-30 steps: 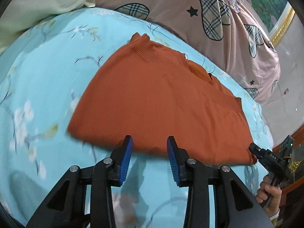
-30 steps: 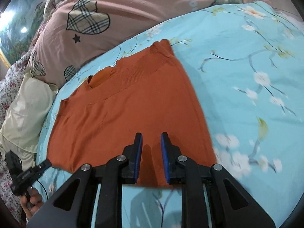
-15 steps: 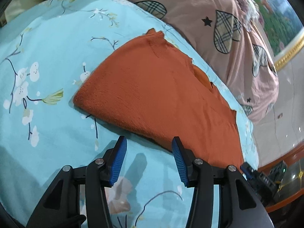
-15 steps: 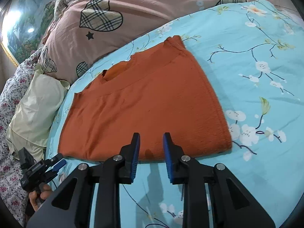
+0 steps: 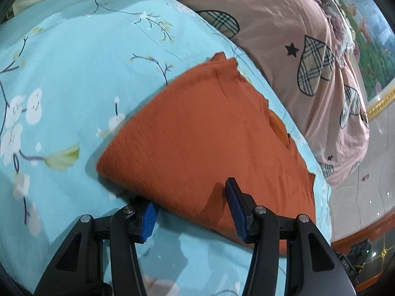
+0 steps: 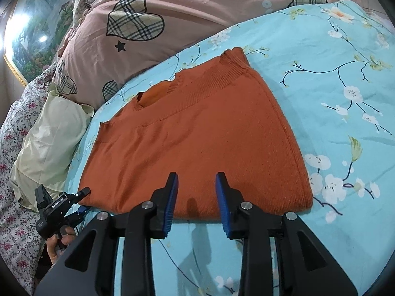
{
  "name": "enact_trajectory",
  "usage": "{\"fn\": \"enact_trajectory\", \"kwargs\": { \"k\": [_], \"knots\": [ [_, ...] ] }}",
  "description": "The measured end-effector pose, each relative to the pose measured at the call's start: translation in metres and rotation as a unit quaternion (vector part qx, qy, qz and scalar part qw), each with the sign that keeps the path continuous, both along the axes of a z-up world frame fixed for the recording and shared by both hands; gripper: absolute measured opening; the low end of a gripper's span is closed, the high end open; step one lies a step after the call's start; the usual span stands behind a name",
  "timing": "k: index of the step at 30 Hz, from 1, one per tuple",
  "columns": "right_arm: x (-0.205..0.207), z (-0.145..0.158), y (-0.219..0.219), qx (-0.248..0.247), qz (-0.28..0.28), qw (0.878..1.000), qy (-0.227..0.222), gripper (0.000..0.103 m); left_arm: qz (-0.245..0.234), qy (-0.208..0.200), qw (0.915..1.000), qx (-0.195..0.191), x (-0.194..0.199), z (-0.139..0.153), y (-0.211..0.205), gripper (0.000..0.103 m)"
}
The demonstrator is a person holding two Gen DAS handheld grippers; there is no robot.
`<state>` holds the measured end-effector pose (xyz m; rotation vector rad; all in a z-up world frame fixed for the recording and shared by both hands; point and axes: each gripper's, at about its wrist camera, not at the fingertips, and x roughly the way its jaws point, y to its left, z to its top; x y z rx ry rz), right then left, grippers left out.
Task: Fold small clothes
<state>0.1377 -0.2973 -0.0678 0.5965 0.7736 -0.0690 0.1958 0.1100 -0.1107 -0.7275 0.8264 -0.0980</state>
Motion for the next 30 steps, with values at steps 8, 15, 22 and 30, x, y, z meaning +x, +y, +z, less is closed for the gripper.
{"fn": "enact_trajectory", "kwargs": {
  "k": [8, 15, 22, 30],
  "knots": [
    [0.007, -0.001, -0.012, 0.007, 0.003, 1.000, -0.003, 0.033, 0.025, -0.009, 0.9993, 0.026, 0.015, 0.009, 0.008, 0.011],
    [0.008, 0.005, -0.025, 0.007, 0.004, 1.000, -0.008, 0.033, -0.025, -0.084, 0.9914, 0.096, 0.013, 0.066, -0.041, 0.006],
    [0.017, 0.003, -0.038, 0.035, 0.014, 0.999, 0.000, 0.033, -0.158, -0.136, 0.9659, 0.154, 0.013, 0.091, -0.149, 0.006],
    [0.071, -0.001, -0.028, 0.079, 0.087, 0.993, 0.023, 0.058, -0.240, -0.090, 0.9420, 0.216, 0.011, 0.035, -0.226, 0.006]
  ]
}}
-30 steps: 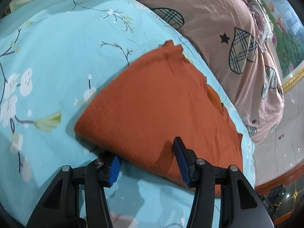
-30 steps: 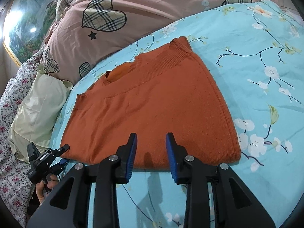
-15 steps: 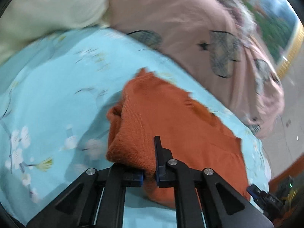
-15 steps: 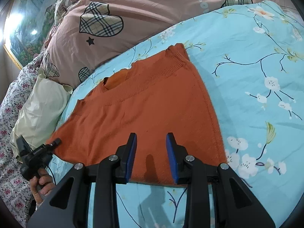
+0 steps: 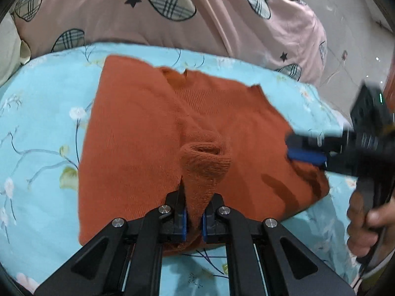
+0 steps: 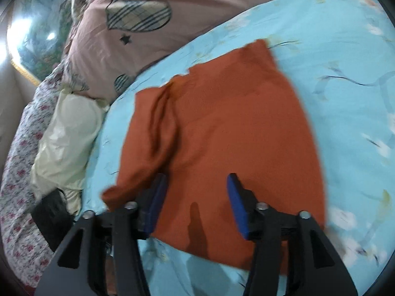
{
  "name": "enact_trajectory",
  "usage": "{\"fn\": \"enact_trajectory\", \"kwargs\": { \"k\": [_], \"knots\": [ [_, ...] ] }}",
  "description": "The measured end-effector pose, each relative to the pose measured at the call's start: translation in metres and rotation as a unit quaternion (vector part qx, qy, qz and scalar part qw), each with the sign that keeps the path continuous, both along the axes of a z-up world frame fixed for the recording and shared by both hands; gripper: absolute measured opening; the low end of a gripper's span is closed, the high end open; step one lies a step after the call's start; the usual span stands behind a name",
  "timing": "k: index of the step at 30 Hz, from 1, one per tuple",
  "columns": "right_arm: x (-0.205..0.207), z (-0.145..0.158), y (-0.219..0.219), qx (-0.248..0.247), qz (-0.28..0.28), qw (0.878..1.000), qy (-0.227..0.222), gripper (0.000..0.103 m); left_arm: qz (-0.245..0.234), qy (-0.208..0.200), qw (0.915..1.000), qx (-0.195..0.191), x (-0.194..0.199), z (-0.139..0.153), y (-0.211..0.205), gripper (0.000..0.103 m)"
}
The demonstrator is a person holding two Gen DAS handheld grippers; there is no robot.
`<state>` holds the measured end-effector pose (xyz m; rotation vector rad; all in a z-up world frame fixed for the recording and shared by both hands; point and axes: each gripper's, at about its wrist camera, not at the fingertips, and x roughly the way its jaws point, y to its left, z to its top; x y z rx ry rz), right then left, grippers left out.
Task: Fold small clothes
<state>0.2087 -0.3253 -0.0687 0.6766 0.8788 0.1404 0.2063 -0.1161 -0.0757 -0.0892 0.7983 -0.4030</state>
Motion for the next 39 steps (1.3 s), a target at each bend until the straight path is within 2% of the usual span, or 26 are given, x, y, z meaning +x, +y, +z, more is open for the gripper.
{"fn": "enact_trajectory", "kwargs": {
  "k": [2, 9, 16, 18, 19, 20, 23, 28, 30, 35, 39],
  "knots": [
    [0.022, -0.002, 0.008, 0.011, 0.024, 1.000, 0.007, 0.062, -0.001, 0.000, 1.0000, -0.005, -0.001, 0.000, 0.002, 0.006],
    [0.110, -0.017, 0.042, 0.039, 0.096, 0.994, 0.044, 0.064, -0.006, -0.012, 0.9999, -0.008, -0.005, 0.005, 0.007, 0.006],
    [0.182, -0.025, 0.075, 0.006, 0.123, 0.990, 0.062, 0.063, -0.012, -0.009, 0.9999, -0.007, -0.005, 0.006, 0.009, 0.006],
    [0.190, -0.019, 0.083, -0.024, 0.126, 0.990, 0.052, 0.044, -0.011, -0.010, 0.9999, -0.003, -0.006, 0.009, 0.008, 0.006],
    [0.191, -0.015, 0.086, -0.038, 0.127, 0.990, 0.050, 0.026, -0.011, -0.011, 0.9999, -0.002, -0.007, 0.011, 0.006, 0.006],
    [0.189, -0.008, 0.086, -0.044, 0.126, 0.990, 0.042, 0.023, -0.013, -0.014, 0.9998, 0.000, -0.009, 0.016, 0.005, 0.006],
    [0.173, 0.018, 0.069, -0.047, 0.118, 0.992, 0.001, 0.019, -0.026, -0.024, 0.9994, -0.006, -0.012, 0.030, -0.001, 0.006],
    [0.130, 0.051, 0.015, -0.071, 0.076, 0.994, -0.035, 0.018, -0.083, -0.021, 0.9948, -0.056, -0.015, 0.049, -0.035, 0.006],
    [0.113, 0.049, -0.009, -0.083, 0.052, 0.995, -0.026, 0.018, -0.107, -0.010, 0.9915, -0.074, -0.015, 0.046, -0.057, 0.006],
    [0.079, 0.017, -0.059, -0.081, 0.007, 0.996, 0.022, 0.017, -0.151, 0.007, 0.9867, -0.061, -0.021, 0.028, -0.104, 0.006],
    [0.062, 0.012, -0.074, -0.064, -0.005, 0.998, 0.013, 0.017, -0.164, 0.007, 0.9851, -0.049, -0.027, 0.027, -0.119, 0.006]
  ]
}}
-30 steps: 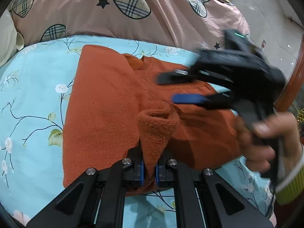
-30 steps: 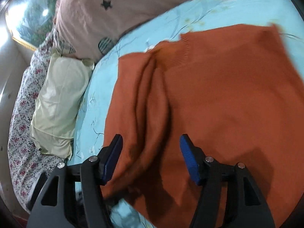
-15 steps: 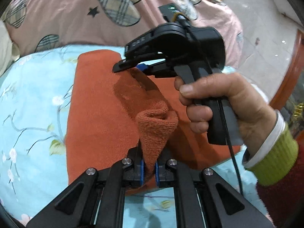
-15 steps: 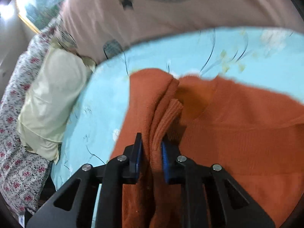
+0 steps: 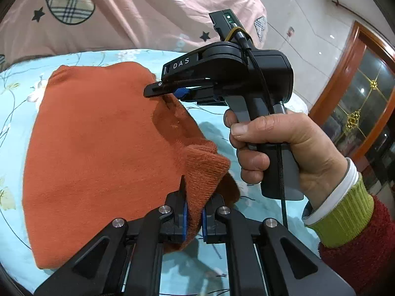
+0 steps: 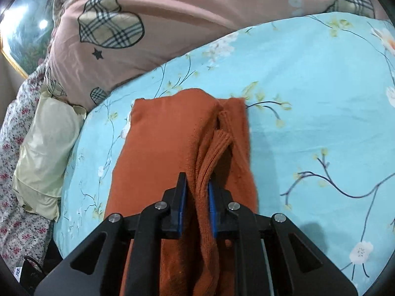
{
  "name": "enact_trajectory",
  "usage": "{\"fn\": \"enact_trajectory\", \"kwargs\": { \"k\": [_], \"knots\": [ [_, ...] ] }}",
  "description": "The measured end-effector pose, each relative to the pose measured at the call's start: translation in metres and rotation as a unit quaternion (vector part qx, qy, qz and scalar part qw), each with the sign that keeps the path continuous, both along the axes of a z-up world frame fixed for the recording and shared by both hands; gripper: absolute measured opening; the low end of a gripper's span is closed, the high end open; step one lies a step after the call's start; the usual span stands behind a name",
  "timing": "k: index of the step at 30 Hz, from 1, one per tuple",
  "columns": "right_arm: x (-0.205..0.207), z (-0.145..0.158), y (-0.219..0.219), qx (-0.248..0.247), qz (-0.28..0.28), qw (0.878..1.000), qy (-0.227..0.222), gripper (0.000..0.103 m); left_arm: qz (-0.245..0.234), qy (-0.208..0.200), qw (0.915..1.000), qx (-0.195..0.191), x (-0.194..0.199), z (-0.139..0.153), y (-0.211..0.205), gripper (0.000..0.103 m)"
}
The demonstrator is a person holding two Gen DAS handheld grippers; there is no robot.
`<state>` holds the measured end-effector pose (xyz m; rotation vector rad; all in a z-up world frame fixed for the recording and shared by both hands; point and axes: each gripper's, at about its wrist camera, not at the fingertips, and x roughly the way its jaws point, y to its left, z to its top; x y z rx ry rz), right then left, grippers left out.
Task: Fold small clothes
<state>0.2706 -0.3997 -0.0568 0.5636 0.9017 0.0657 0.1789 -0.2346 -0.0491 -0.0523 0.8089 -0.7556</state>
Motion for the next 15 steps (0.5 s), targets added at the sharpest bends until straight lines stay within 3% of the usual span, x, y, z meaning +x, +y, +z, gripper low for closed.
{"fn": "enact_trajectory", "kwargs": {
  "k": [3, 6, 15],
  "knots": [
    [-0.005, 0.004, -0.002, 0.003, -0.006, 1.000, -0.019, 0.017, -0.006, -0.003, 1.0000, -0.002, 0.003, 0.003, -0.001, 0.006],
    [-0.004, -0.003, -0.004, -0.022, -0.011, 1.000, -0.009, 0.017, -0.012, 0.004, 0.9999, 0.000, 0.006, -0.004, -0.002, 0.007],
    [-0.009, -0.015, -0.005, -0.024, -0.019, 1.000, 0.005, 0.019, -0.024, 0.035, 0.9989, 0.018, 0.019, -0.027, 0.001, 0.010]
  ]
}}
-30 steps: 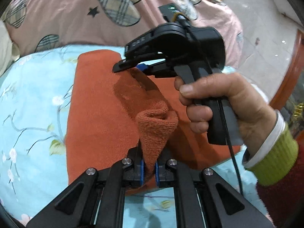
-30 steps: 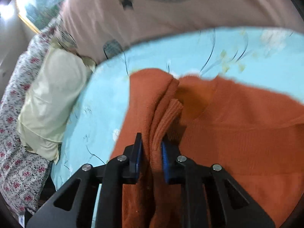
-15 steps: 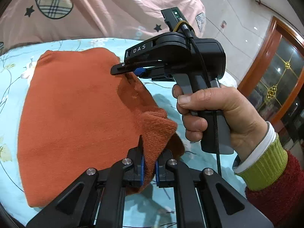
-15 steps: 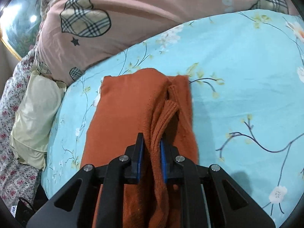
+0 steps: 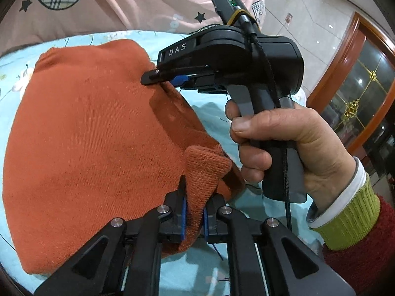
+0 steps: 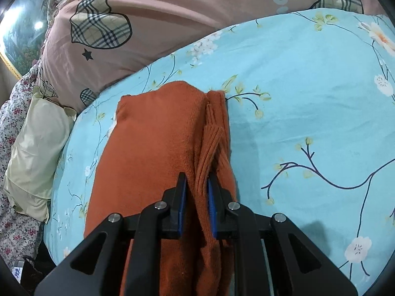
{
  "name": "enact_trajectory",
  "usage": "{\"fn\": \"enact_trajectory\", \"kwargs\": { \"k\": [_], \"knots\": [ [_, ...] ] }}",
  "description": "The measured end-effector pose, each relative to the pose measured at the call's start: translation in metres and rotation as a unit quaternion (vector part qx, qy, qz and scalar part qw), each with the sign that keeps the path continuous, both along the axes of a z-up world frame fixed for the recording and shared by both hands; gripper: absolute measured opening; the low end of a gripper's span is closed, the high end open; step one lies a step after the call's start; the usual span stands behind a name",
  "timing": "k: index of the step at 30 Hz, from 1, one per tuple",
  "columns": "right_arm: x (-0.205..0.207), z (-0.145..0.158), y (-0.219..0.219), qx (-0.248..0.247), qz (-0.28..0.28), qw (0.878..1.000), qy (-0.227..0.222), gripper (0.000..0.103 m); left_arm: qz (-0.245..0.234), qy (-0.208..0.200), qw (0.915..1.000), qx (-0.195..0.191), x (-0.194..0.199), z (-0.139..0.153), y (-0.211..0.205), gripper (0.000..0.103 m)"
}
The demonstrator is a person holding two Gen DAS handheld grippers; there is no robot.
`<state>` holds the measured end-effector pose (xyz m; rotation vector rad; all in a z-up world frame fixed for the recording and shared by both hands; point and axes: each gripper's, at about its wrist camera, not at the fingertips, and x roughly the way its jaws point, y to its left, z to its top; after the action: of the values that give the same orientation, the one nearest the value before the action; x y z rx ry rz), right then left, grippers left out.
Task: Fold small clothes
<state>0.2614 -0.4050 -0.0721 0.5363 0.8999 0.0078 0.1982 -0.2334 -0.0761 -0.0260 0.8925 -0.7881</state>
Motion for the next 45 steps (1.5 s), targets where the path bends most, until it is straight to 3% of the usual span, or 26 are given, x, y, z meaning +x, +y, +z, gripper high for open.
{"fn": "enact_trajectory", "kwargs": {
  "k": [2, 3, 5, 7, 13, 17, 21, 24, 27, 28, 30, 32, 34, 40, 45],
  "knots": [
    [-0.006, 0.005, -0.002, 0.003, -0.006, 1.000, 0.000, 0.024, -0.003, 0.008, 1.0000, -0.003, -0.001, 0.005, 0.005, 0.018],
    [-0.010, 0.009, -0.003, 0.004, -0.012, 1.000, -0.001, 0.033, -0.005, 0.010, 0.9999, -0.006, 0.000, 0.003, 0.010, 0.026],
    [-0.021, 0.020, -0.006, -0.002, -0.023, 1.000, -0.018, 0.065, -0.002, 0.006, 0.9999, -0.012, -0.002, 0.007, 0.029, 0.041],
    [-0.034, 0.030, -0.007, -0.006, -0.031, 0.999, -0.039, 0.077, 0.014, -0.006, 0.9998, -0.014, -0.006, 0.014, 0.053, 0.061],
    [-0.046, 0.016, -0.001, 0.020, -0.009, 1.000, -0.018, 0.077, 0.113, -0.023, 0.9933, -0.004, 0.019, 0.018, 0.124, 0.084],
    [-0.045, 0.001, 0.004, 0.032, -0.002, 0.999, -0.002, 0.077, 0.161, 0.030, 0.9863, -0.018, 0.063, 0.005, 0.163, 0.084],
    [-0.040, -0.005, 0.007, 0.046, 0.004, 0.999, 0.003, 0.077, 0.156, 0.091, 0.9820, -0.057, 0.100, -0.022, 0.181, 0.084],
    [-0.034, -0.010, 0.009, 0.044, 0.011, 0.999, 0.011, 0.077, 0.151, 0.118, 0.9797, -0.061, 0.127, -0.040, 0.169, 0.084],
    [-0.029, -0.019, 0.012, 0.054, 0.021, 0.998, 0.021, 0.077, 0.139, 0.112, 0.9816, -0.066, 0.130, -0.044, 0.155, 0.082],
    [-0.027, -0.021, 0.013, 0.058, 0.024, 0.998, 0.022, 0.075, 0.135, 0.112, 0.9823, -0.066, 0.132, -0.045, 0.152, 0.073],
    [-0.024, -0.024, 0.013, 0.057, 0.022, 0.998, 0.027, 0.057, 0.117, 0.123, 0.9831, -0.071, 0.140, -0.049, 0.143, 0.054],
    [-0.022, -0.028, 0.011, 0.082, 0.017, 0.996, 0.030, 0.038, 0.116, 0.109, 0.9853, -0.061, 0.141, -0.047, 0.135, 0.043],
    [-0.023, -0.025, 0.014, 0.085, 0.013, 0.996, 0.026, 0.032, 0.115, 0.094, 0.9871, -0.059, 0.136, -0.039, 0.133, 0.028],
    [-0.031, -0.001, 0.047, 0.075, 0.028, 0.997, 0.001, 0.026, 0.118, 0.047, 0.9890, -0.076, 0.100, 0.004, 0.162, 0.023],
    [-0.033, 0.012, 0.112, 0.059, 0.075, 0.995, -0.023, 0.025, 0.146, 0.017, 0.9876, -0.055, 0.062, 0.024, 0.210, 0.023]
  ]
}}
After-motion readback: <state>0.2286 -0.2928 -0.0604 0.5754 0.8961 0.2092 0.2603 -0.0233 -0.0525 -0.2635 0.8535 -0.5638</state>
